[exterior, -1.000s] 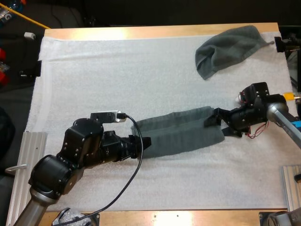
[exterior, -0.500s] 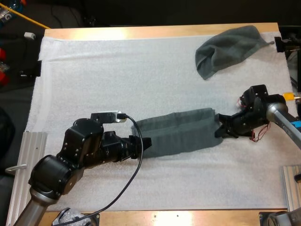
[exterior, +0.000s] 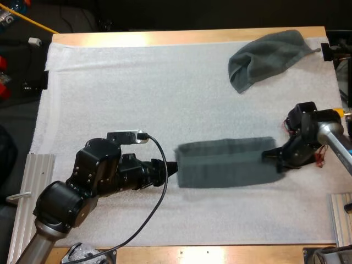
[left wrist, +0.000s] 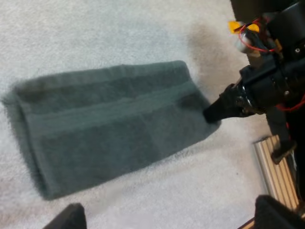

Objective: Pick towel from pile, fold and stack

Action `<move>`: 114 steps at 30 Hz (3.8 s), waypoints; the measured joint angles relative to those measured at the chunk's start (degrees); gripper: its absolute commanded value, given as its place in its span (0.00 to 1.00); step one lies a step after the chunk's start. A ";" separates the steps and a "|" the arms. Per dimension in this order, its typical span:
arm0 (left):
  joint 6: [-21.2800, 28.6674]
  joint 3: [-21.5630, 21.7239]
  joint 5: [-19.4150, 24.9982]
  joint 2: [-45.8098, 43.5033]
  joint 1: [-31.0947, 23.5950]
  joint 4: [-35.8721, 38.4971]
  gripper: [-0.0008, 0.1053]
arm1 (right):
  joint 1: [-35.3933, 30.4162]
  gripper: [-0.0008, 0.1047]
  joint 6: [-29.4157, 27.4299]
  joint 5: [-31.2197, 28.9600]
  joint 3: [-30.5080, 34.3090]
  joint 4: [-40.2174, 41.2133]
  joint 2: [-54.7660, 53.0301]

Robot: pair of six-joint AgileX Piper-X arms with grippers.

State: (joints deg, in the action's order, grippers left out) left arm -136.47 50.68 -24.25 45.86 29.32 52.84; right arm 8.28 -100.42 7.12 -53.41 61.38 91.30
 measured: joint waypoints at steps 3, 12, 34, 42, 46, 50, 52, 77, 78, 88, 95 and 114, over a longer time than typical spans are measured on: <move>0.07 0.00 -1.55 0.00 0.00 0.00 0.65 | 0.00 0.01 -0.24 -6.31 0.00 0.84 -2.57; 0.18 0.00 -3.50 0.00 0.00 0.16 0.65 | 5.63 0.01 2.12 -6.88 0.00 1.83 -9.72; 1.62 0.00 -5.68 0.00 0.00 0.26 0.65 | 33.48 0.01 25.25 4.12 -8.92 -13.27 4.53; 1.77 0.00 -5.90 0.00 0.00 0.26 0.65 | 36.54 0.01 28.43 7.43 -9.00 -15.73 7.37; 1.86 0.00 -6.02 0.00 0.00 0.26 0.65 | 36.54 0.01 29.42 7.91 -9.00 -16.20 7.99; 1.89 0.00 -6.02 0.00 0.00 0.26 0.65 | 36.54 0.18 29.74 8.05 -9.05 -16.86 8.07; 2.01 0.00 -6.02 0.00 0.00 0.26 0.65 | 36.54 0.38 30.26 9.26 -9.19 -17.45 8.07; 2.73 0.00 -7.01 0.00 0.00 0.32 0.65 | 43.14 0.65 32.12 6.40 -11.20 -21.62 7.28; 2.70 0.00 -7.11 0.00 0.00 0.32 0.65 | 43.14 0.65 31.46 5.54 -11.45 -20.67 6.87; 4.39 0.00 -7.29 0.00 0.00 0.36 0.65 | 43.14 0.65 21.22 -10.54 -16.31 -6.17 0.82; 6.56 0.00 -7.29 0.00 0.00 1.06 0.65 | 43.14 0.65 17.90 -19.11 -18.49 3.11 -8.95; 7.86 0.00 -7.29 0.00 0.00 1.06 0.65 | 43.14 0.65 22.41 -9.19 -18.54 17.63 -39.74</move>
State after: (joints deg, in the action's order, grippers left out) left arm -128.61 50.68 -31.54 45.86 29.32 53.90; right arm 51.42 -78.01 -2.07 -71.95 79.01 51.56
